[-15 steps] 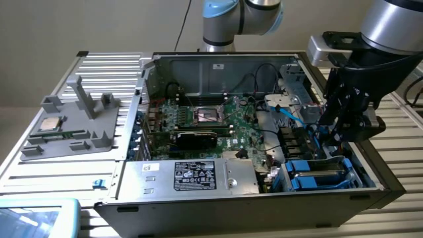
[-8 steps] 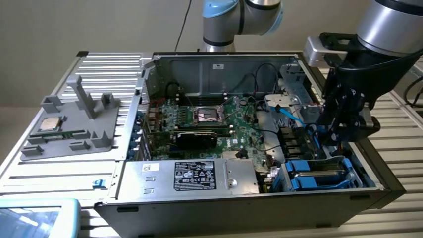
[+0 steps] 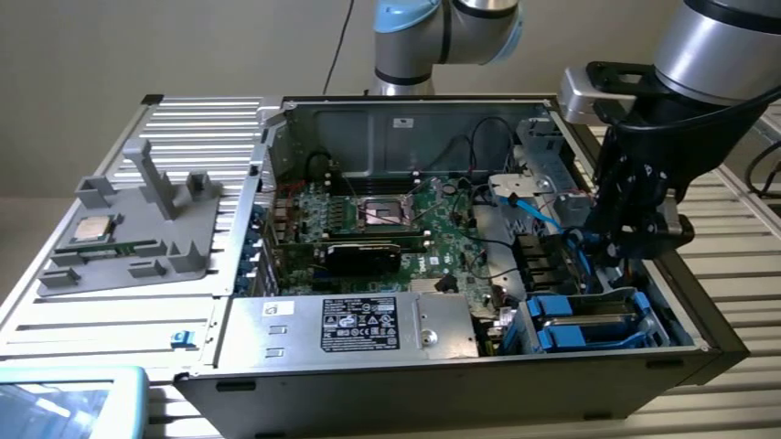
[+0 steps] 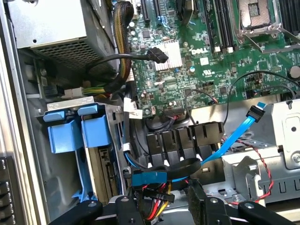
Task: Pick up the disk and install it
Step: 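Insert the first disk wire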
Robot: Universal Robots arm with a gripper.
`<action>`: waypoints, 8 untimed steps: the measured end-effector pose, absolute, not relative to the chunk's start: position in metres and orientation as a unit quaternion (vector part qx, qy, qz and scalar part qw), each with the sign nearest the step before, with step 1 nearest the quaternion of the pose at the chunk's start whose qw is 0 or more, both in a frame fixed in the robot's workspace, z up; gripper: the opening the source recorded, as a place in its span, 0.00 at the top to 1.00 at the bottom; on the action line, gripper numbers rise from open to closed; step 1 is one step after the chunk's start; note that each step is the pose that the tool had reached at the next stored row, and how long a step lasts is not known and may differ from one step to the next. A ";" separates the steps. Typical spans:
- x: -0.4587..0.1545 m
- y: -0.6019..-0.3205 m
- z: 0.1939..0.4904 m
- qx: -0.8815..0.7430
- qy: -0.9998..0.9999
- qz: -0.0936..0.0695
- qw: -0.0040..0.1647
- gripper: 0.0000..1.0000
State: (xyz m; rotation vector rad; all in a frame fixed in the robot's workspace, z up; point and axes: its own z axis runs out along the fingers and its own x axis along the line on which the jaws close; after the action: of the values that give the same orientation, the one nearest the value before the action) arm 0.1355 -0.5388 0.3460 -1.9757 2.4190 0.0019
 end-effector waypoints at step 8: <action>0.136 -0.536 0.347 -0.631 0.776 0.000 0.009 0.64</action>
State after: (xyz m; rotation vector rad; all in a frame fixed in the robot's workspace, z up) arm 0.1356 -0.5362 0.3468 -1.9710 2.4229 0.0009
